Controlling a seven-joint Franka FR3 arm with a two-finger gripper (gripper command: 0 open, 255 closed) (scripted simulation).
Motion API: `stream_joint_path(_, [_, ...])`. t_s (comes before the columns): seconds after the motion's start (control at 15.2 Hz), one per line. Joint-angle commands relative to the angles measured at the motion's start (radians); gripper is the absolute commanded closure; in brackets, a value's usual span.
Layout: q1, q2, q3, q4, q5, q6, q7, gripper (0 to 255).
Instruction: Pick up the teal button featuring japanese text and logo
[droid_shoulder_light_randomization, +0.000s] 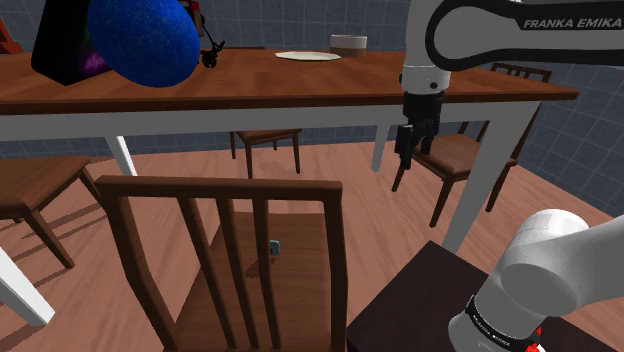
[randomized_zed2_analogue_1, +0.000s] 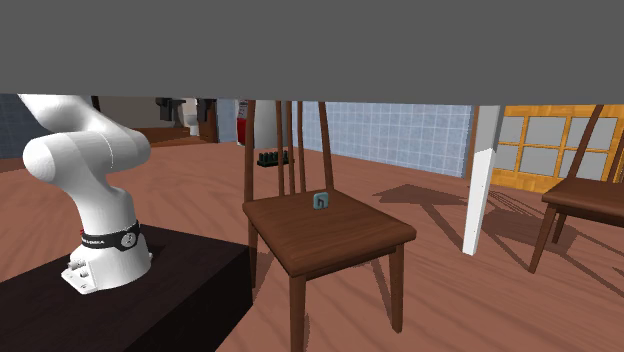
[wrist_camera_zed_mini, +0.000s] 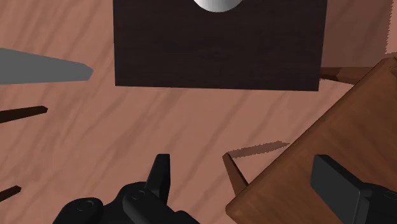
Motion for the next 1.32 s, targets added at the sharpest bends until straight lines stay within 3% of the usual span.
stream_joint_path(0.0, [0.000, 0.000, 0.000, 0.000, 0.000, 0.000, 0.000, 0])
stream_joint_path(0.46, [0.032, 0.113, 0.115, -0.041, 0.100, 0.176, 0.162, 0])
stream_joint_path(0.73, [0.079, 0.211, 0.155, -0.036, 0.127, 0.282, 0.264, 0])
stream_joint_path(1.25, [0.100, 0.453, 0.269, 0.043, 0.150, 0.479, 0.443, 0])
